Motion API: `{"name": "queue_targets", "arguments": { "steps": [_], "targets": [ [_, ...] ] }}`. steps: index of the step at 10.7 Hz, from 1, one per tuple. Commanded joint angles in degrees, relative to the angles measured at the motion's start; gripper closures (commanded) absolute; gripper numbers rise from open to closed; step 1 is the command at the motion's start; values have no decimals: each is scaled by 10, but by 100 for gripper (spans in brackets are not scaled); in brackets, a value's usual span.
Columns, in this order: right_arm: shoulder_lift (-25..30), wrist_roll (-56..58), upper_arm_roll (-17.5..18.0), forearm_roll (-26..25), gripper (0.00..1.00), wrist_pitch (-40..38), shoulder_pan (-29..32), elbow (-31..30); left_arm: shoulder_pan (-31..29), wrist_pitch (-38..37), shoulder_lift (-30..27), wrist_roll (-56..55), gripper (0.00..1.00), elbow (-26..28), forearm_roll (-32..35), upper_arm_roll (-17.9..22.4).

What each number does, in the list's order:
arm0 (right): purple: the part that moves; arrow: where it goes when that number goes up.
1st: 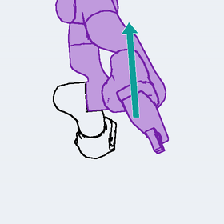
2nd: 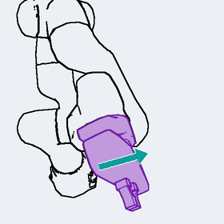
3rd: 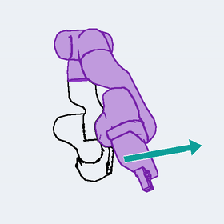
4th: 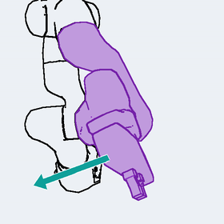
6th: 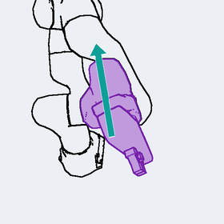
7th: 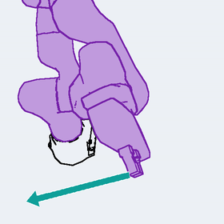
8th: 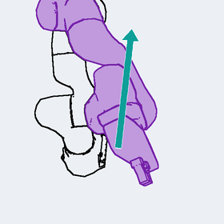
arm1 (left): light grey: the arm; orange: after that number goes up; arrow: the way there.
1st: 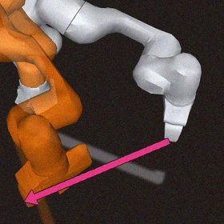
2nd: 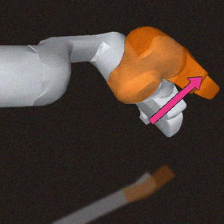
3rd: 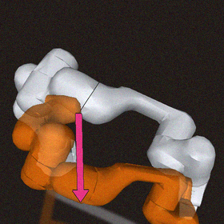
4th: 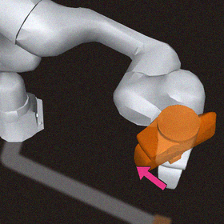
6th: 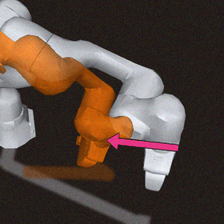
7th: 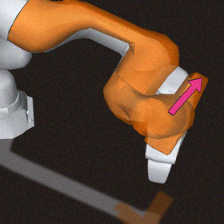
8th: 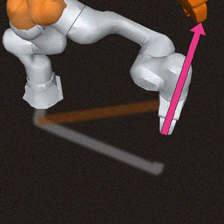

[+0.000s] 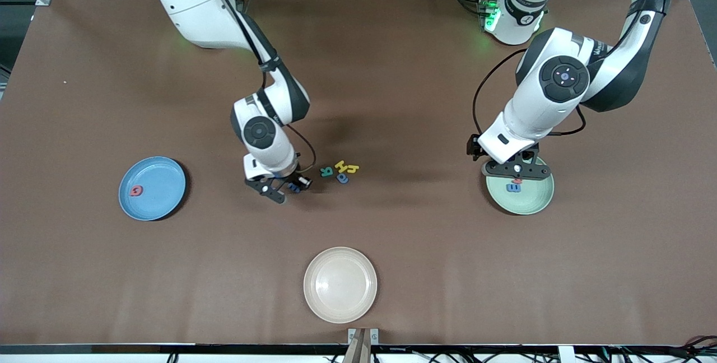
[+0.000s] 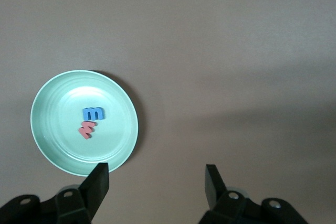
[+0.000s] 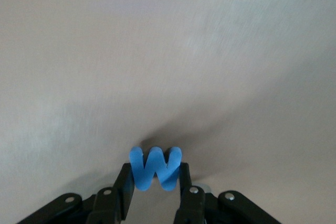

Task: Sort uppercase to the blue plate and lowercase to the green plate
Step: 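Carry the W to the blue plate while the left gripper leaves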

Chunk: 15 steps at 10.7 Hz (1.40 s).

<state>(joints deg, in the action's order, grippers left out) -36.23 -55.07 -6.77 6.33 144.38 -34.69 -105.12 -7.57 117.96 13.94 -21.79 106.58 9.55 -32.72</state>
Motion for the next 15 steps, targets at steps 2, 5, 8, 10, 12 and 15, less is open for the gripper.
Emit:
{"name": "queue_targets", "arguments": {
  "steps": [2, 5, 8, 10, 12, 15],
  "targets": [
    [48, 78, -3, -11, 100, -74, 74, 23, 11, -5, 6, -11, 19, -11, 14, 0],
    [58, 207, -43, -11, 100, -150, 127, 44, 27, -2, 9, -5, 20, -11, 15, 0],
    [58, 333, -47, -12, 100, -215, 210, 47, 58, 6, 10, 35, 22, -7, 24, -3],
    [58, 388, -61, -24, 100, -240, 229, 44, 72, 16, 24, 103, 22, -6, 41, -3],
    [58, 431, -74, -40, 100, -256, 244, 44, 77, 33, 56, 194, 21, -5, 41, -4],
    [58, 489, -73, -42, 0, -276, 278, 42, 91, 83, 97, 292, 20, -6, 43, -3]
  ]
}}
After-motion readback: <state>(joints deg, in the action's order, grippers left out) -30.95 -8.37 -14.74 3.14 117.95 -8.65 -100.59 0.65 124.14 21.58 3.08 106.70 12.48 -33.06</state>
